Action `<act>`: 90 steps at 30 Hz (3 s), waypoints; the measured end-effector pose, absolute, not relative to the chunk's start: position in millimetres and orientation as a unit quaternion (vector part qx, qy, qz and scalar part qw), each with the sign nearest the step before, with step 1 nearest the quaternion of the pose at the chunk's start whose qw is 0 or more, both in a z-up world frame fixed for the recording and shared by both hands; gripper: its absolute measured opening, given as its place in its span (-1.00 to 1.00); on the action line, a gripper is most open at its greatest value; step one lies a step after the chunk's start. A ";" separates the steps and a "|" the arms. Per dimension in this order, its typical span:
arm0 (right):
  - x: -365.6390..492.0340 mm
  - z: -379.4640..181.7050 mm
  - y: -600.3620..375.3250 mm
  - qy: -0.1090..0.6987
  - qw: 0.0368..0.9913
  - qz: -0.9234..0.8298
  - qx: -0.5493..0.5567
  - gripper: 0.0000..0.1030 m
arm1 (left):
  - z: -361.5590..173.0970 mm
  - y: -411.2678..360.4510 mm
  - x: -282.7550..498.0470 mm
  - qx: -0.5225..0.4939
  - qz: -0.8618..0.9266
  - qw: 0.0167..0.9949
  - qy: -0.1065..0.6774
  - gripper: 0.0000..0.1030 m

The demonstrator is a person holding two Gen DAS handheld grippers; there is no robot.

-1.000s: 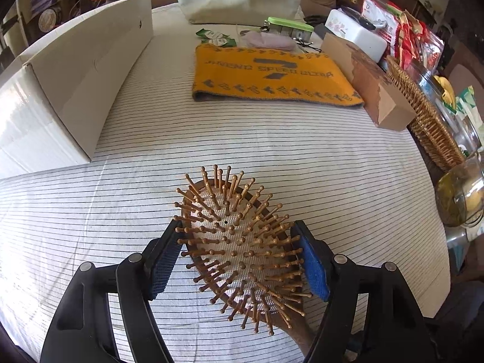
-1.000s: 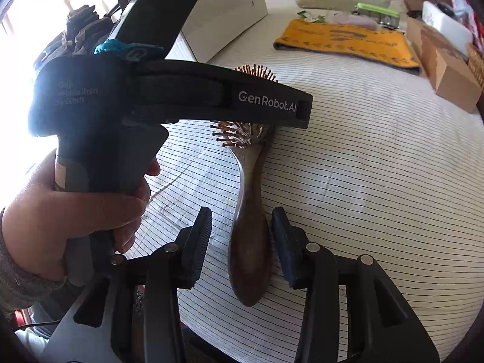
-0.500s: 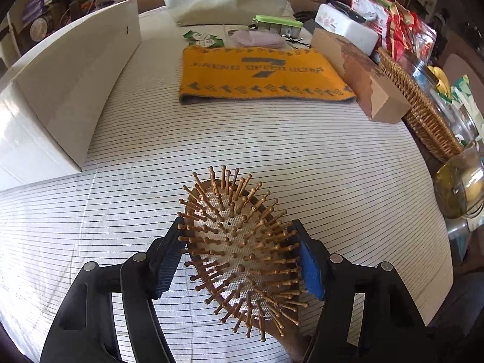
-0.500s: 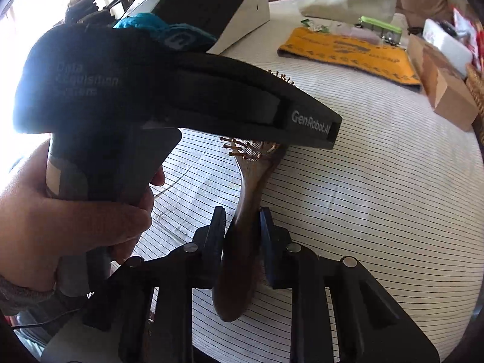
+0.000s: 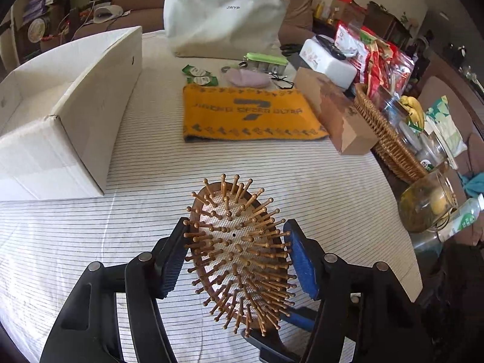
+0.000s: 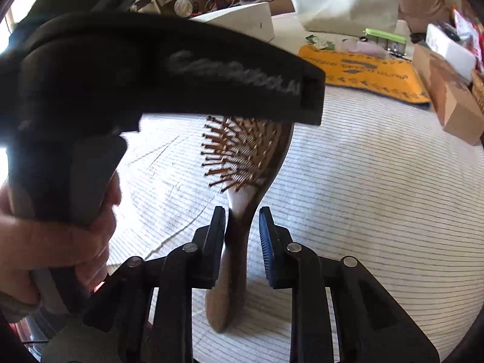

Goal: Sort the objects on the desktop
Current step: 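Carry the hairbrush with both grippers over the white box and lower it inside, then open both grippers to release the hairbrush and lift them away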

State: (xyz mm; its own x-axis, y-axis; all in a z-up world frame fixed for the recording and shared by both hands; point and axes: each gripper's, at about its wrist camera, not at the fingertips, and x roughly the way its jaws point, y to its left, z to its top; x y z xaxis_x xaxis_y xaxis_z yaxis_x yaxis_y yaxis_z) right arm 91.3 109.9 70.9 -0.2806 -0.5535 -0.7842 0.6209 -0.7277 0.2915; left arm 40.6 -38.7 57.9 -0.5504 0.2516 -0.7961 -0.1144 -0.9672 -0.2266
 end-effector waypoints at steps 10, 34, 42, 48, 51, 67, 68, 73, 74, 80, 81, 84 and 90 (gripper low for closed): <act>68.2 80.2 107.7 0.021 0.382 -0.797 0.467 -0.49 | 80.6 -46.1 48.9 -0.448 0.884 0.111 -0.080 0.25; -101.4 242.2 -148.9 -0.060 0.486 -0.752 0.440 -0.50 | 268.8 -276.7 -98.7 -0.410 0.911 0.007 -0.037 0.28; -189.4 139.5 -263.5 -0.103 0.446 -0.714 0.530 -0.50 | 181.6 -365.8 -189.1 -0.486 0.871 0.002 -0.078 0.25; -233.6 64.1 -317.5 -0.105 0.403 -0.703 0.576 -0.50 | 111.7 -396.9 -231.3 -0.537 0.839 0.004 -0.087 0.24; -230.8 44.0 -327.1 -0.120 0.392 -0.697 0.588 -0.59 | 85.1 -399.9 -245.9 -0.552 0.828 0.012 -0.096 0.23; -194.0 55.6 -291.4 0.001 0.342 -0.740 0.579 -0.50 | 96.7 -408.4 -226.1 -0.563 0.825 -0.029 -0.037 0.36; -190.7 63.5 -292.1 0.011 0.342 -0.746 0.571 -0.45 | 98.7 -406.7 -221.8 -0.563 0.825 -0.032 -0.030 0.37; -165.3 94.0 -298.4 0.062 0.342 -0.760 0.549 -0.23 | 113.3 -403.2 -192.5 -0.550 0.833 -0.040 -0.047 0.48; -160.8 99.2 -301.4 0.067 0.343 -0.761 0.547 -0.17 | 116.2 -401.9 -185.8 -0.548 0.834 -0.042 -0.050 0.51; -126.5 119.9 -268.9 0.087 0.343 -0.771 0.530 0.25 | 136.5 -392.0 -143.2 -0.531 0.843 -0.051 -0.069 0.83; -121.0 122.9 -259.6 0.089 0.343 -0.771 0.529 0.53 | 139.2 -391.1 -136.2 -0.530 0.843 -0.050 -0.073 0.84; -106.3 131.6 -242.5 0.099 0.347 -0.774 0.521 0.98 | 147.2 -389.2 -116.7 -0.532 0.842 -0.061 -0.071 0.84; -82.4 149.9 -220.1 0.102 0.347 -0.781 0.510 1.00 | 166.3 -385.0 -80.7 -0.522 0.847 -0.081 -0.062 1.00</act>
